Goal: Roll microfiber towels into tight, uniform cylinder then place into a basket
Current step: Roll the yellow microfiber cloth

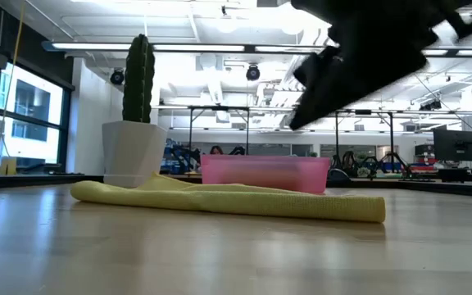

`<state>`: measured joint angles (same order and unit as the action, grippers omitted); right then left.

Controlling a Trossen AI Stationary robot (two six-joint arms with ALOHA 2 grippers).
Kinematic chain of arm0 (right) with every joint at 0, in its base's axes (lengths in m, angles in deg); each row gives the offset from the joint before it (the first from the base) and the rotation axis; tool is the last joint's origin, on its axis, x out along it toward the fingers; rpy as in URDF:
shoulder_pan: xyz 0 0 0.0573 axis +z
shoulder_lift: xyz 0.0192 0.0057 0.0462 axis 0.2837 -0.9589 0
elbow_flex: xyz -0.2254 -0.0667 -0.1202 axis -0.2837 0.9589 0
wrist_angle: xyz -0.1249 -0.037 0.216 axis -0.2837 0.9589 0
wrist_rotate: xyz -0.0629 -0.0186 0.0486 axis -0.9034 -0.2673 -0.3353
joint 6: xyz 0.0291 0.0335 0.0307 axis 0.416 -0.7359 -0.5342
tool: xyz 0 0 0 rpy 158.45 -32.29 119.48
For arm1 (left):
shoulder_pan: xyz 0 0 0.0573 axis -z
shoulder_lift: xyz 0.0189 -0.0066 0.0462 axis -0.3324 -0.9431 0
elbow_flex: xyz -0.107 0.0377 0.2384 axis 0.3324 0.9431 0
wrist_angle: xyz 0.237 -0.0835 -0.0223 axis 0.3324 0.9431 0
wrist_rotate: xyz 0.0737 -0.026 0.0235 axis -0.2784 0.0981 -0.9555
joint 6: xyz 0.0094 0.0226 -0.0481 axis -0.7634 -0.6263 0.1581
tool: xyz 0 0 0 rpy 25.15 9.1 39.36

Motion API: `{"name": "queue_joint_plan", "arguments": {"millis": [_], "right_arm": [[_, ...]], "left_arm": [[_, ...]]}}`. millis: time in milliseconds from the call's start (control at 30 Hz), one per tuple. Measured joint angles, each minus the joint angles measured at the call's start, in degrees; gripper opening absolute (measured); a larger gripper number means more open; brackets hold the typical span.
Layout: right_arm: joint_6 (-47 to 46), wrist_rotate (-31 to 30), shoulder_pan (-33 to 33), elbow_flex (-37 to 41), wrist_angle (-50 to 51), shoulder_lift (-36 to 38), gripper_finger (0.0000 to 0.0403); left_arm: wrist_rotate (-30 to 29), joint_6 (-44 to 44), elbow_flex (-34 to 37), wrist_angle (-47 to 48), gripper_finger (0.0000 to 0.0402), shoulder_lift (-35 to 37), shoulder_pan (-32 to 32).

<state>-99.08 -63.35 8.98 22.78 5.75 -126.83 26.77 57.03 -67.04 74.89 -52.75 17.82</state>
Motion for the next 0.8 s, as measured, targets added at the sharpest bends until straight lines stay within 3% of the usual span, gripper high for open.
{"name": "queue_joint_plan", "arguments": {"millis": [233, 300, 633, 800], "right_arm": [[25.5, -0.7, -0.9, 0.2, 12.9, -1.0, 0.0154], [29.1, -1.3, -1.4, 0.2, 13.3, -1.9, 0.0154], [16.7, 0.2, -3.4, 0.2, 7.4, -6.7, 0.0154], [10.3, 0.5, -2.5, 0.1, -8.4, -11.6, 0.0154]], "left_arm": [[-4.0, 7.2, 0.0, -3.5, 0.0124, 0.0, 3.7], [-5.1, 8.0, 0.0, -5.3, 0.0124, 0.0, 4.1], [-5.9, 7.8, 0.0, -8.3, 0.0124, 0.0, 4.4], [-5.9, 6.4, 0.0, -8.7, 0.0124, 0.0, 4.4]]}}
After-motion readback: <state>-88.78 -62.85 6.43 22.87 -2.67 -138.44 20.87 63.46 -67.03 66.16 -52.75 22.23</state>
